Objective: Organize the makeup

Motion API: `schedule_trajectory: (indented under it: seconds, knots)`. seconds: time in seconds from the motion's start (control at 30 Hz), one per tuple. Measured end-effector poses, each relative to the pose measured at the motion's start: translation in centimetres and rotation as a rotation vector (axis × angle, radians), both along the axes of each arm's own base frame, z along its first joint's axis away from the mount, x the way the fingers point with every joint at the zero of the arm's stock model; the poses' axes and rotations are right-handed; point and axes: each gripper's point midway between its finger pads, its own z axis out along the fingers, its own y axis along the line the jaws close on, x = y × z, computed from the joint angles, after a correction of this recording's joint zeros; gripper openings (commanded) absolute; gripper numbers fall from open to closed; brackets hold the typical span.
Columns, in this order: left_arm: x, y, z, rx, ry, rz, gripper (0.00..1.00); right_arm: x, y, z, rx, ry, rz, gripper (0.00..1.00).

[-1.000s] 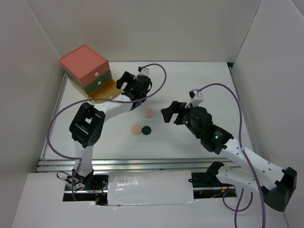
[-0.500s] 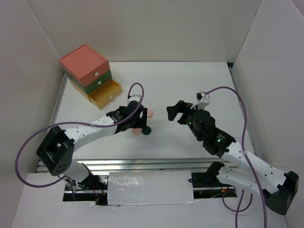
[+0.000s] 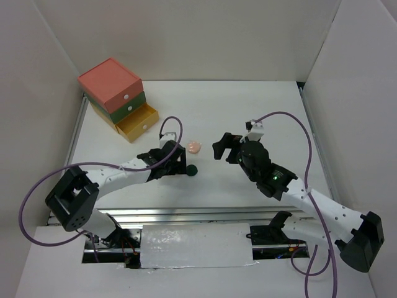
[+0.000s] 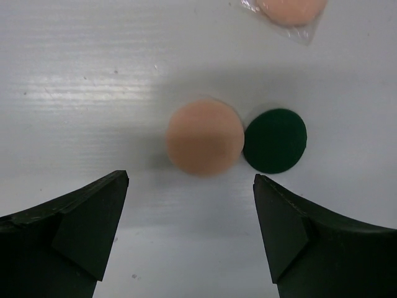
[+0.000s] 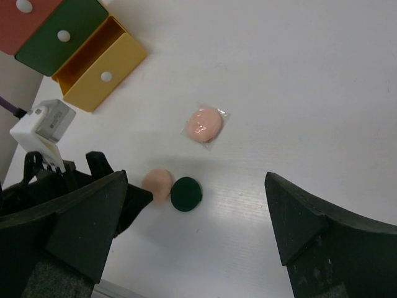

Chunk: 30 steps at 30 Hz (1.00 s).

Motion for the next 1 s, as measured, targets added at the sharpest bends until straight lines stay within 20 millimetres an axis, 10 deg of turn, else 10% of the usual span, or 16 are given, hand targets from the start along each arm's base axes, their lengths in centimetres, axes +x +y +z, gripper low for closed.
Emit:
schedule_trajectory:
  seconds: [0.33,0.53,0.73,1.0]
  knots:
    - [1.9,0.9,-2.9,0.014,0.036,0.052,0.84,0.1,0.4,-0.9,-0.015,0.022,0.013,1.0]
    - [2.2,0.3,-3.8,-0.001,0.042,0.047,0.26,0.1,0.5,-0.9,-0.016,0.023,0.014,1.0]
    - [2.3,0.9,-3.6,0.014,0.037,0.081,0.15,0.2,0.5,-1.0,-0.018,0.025,0.014,1.0]
    - [9.3,6.5,4.9,0.03,-0.132,0.336,0.14,1.0,1.4,-3.3,-0.07,0.077,0.02,1.0]
